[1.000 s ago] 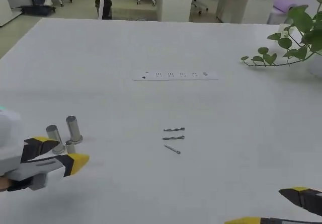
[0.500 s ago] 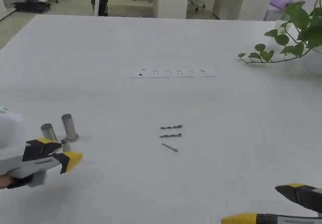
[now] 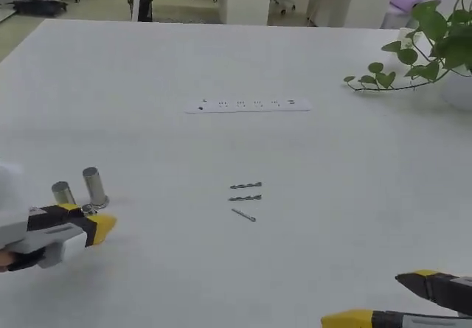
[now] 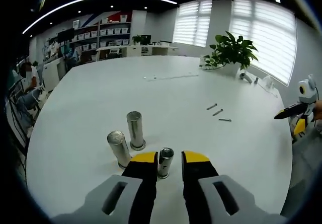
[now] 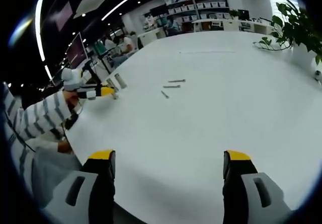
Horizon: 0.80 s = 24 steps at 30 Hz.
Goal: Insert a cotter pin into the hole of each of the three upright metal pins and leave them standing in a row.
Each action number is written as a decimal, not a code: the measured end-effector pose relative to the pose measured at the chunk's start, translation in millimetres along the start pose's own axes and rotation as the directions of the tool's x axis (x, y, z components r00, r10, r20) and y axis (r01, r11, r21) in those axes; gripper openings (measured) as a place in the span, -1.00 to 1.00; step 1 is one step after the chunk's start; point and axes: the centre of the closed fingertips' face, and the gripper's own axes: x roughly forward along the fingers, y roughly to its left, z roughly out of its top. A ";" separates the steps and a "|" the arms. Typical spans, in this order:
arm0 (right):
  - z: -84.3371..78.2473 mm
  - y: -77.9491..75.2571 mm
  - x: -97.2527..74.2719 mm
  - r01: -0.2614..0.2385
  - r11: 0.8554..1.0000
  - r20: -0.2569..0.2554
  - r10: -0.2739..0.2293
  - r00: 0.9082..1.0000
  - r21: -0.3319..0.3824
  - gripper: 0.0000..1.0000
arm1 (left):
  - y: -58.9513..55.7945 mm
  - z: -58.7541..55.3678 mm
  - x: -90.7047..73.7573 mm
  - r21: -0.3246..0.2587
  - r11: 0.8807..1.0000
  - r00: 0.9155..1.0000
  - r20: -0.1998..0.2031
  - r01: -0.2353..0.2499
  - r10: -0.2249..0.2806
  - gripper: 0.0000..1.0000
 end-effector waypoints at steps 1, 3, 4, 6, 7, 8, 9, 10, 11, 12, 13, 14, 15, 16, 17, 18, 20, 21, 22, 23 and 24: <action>0.5 0.4 -0.3 -0.001 1.000 0.000 0.001 1.000 -0.003 0.81 | 0.0 -1.0 -0.3 0.006 1.000 1.000 -0.006 -0.001 0.001 -0.70; 1.4 0.5 -0.8 0.000 1.000 0.002 0.000 1.000 -0.006 0.82 | -0.3 -3.4 -0.5 0.024 1.000 1.000 -0.017 0.001 0.000 -0.70; 2.1 0.6 -0.9 0.000 1.000 0.005 0.000 1.000 -0.007 0.82 | -0.2 -4.0 -0.5 0.030 1.000 1.000 -0.019 0.001 -0.001 -0.71; 3.5 2.1 -1.2 -0.006 1.000 0.008 0.006 1.000 -0.004 0.84 | 0.2 -7.2 -0.6 0.040 0.999 0.999 -0.032 -0.001 0.002 -0.74; 3.7 3.0 -1.3 -0.009 1.000 0.008 0.009 1.000 -0.002 0.84 | 0.2 -8.0 -0.5 0.041 0.999 0.999 -0.034 -0.001 0.003 -0.75; 4.1 3.2 -1.2 -0.010 1.000 0.009 0.010 1.000 -0.002 0.83 | 0.1 -8.6 -0.6 0.033 0.999 0.999 -0.037 -0.001 0.003 -0.75; 4.4 3.4 -1.0 -0.009 1.000 0.010 0.009 1.000 -0.004 0.83 | -0.4 -8.6 -0.6 0.021 1.000 0.999 -0.034 -0.001 0.002 -0.75; 3.5 3.4 -0.9 -0.010 1.000 0.004 0.010 1.000 -0.008 0.82 | -0.5 -8.1 -0.6 0.023 1.000 1.000 -0.030 -0.001 0.002 -0.76; 2.5 3.8 -0.8 -0.011 1.000 -0.002 0.011 1.000 -0.013 0.82 | -0.3 -7.5 -0.8 0.027 1.000 1.000 -0.028 -0.005 0.005 -0.77; 1.9 3.9 -0.6 -0.012 1.000 -0.007 0.012 1.000 -0.021 0.82 | -0.1 -7.4 -0.7 0.030 1.000 1.000 -0.028 -0.006 0.007 -0.77; 1.5 4.5 -0.7 -0.012 0.999 -0.011 0.012 1.000 -0.034 0.82 | 0.5 -7.2 -0.7 0.029 1.000 1.000 -0.028 -0.011 0.012 -0.78; 1.2 4.6 -0.7 -0.012 0.999 -0.013 0.011 1.000 -0.038 0.81 | 1.4 -6.9 -0.5 0.021 1.000 0.999 -0.027 -0.016 0.017 -0.79; 0.8 3.9 -0.8 -0.008 0.999 -0.016 0.007 1.000 -0.035 0.81 | 2.0 -6.6 -0.3 0.012 1.000 0.999 -0.025 -0.019 0.019 -0.79; 0.7 3.6 -0.7 -0.006 0.999 -0.016 0.006 1.000 -0.032 0.81 | 1.8 -6.0 -0.1 0.003 1.000 1.000 -0.022 -0.016 0.016 -0.81; 0.6 3.8 -0.6 -0.009 1.000 -0.014 0.008 1.000 -0.023 0.81 | 2.5 -5.7 0.0 -0.004 1.000 1.000 -0.020 -0.018 0.018 -0.83; 0.7 3.6 -0.5 -0.012 1.000 -0.012 0.012 1.000 -0.019 0.81 | 2.2 -5.6 0.2 -0.005 1.000 1.000 -0.019 -0.016 0.016 -0.83; 1.1 4.5 -0.8 -0.019 1.000 -0.006 0.019 1.000 -0.014 0.80 | 2.7 -5.7 -0.2 0.003 1.000 1.000 -0.019 -0.020 0.020 -0.84; 0.9 4.7 -1.0 -0.020 1.000 -0.007 0.020 1.000 -0.014 0.79 | 2.6 -5.8 -0.2 0.006 1.000 1.000 -0.020 -0.020 0.020 -0.84; 0.7 3.8 -1.3 -0.015 1.000 -0.008 0.014 1.000 -0.017 0.78 | 2.6 -5.9 -0.3 0.012 1.000 1.000 -0.022 -0.020 0.020 -0.84; 0.6 3.2 -1.5 -0.011 1.000 -0.008 0.011 1.000 -0.018 0.77 | 2.6 -5.9 -0.5 0.020 1.000 0.999 -0.023 -0.023 0.023 -0.84; 0.0 2.6 -1.7 -0.009 1.000 -0.010 0.009 1.000 -0.016 0.77 | 3.1 -5.7 -0.8 0.037 0.999 0.999 -0.024 -0.026 0.027 -0.85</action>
